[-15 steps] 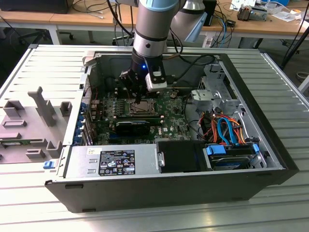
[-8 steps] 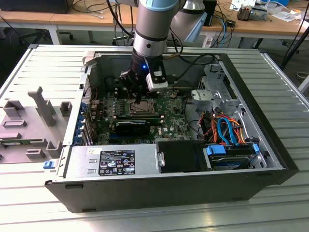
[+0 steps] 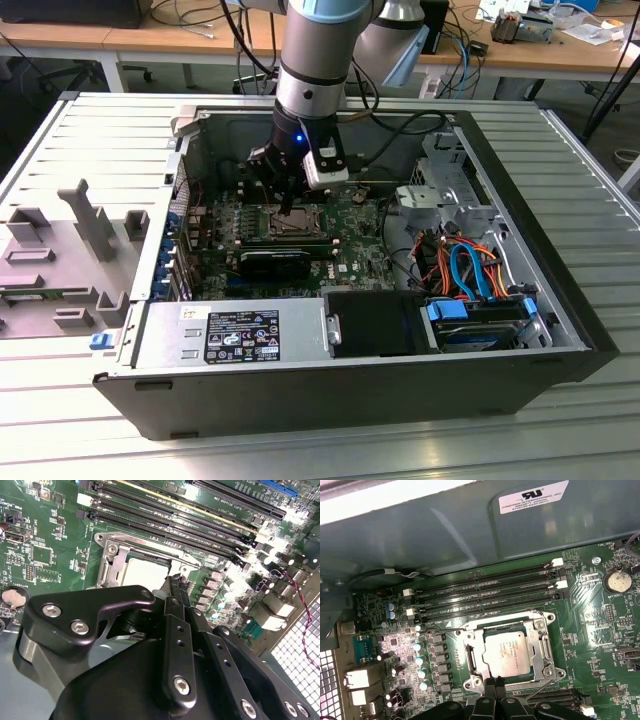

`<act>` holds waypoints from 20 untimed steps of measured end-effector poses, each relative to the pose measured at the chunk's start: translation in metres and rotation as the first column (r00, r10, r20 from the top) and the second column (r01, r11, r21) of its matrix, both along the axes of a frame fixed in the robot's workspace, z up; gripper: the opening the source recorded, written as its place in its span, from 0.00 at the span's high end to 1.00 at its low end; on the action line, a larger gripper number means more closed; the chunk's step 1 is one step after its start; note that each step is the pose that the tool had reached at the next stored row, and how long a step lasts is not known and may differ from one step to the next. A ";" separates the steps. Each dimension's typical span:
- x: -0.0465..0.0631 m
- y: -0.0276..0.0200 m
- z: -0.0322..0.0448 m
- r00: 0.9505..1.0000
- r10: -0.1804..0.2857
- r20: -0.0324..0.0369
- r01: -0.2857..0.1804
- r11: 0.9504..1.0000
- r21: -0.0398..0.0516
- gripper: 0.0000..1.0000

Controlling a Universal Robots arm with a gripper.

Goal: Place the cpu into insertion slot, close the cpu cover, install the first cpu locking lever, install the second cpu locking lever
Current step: 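Install the first cpu locking lever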

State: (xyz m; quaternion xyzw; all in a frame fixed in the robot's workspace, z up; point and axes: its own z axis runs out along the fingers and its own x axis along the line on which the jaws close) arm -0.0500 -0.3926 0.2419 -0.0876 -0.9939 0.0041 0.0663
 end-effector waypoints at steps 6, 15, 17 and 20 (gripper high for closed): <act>0.000 0.0000 0.0000 1.000 0.008 0.000 -0.008 1.000 0.000 0.89; 0.000 0.0000 0.0000 1.000 0.021 0.000 -0.021 1.000 0.000 0.89; 0.000 0.0000 0.0000 1.000 0.024 0.000 -0.024 1.000 0.000 0.89; 0.000 0.0000 0.0000 1.000 0.029 0.000 -0.029 1.000 0.000 0.89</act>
